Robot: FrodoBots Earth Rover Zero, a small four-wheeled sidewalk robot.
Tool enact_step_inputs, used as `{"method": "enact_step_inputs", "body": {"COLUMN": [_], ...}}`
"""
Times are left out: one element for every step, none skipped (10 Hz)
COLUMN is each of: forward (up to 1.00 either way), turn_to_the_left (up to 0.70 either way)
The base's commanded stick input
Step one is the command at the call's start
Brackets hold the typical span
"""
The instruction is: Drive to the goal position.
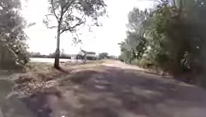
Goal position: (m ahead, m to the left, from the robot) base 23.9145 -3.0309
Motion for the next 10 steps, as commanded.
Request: {"method": "enact_step_inputs", "body": {"forward": [0.70,0.70,0.70,0.70,0.70,0.70,0.70,0.70,0.70,0.70], "turn_to_the_left": [0.00,0.00,0.00,0.00,0.00,-0.03,-0.23,-0.23,0.00,0.00]}}
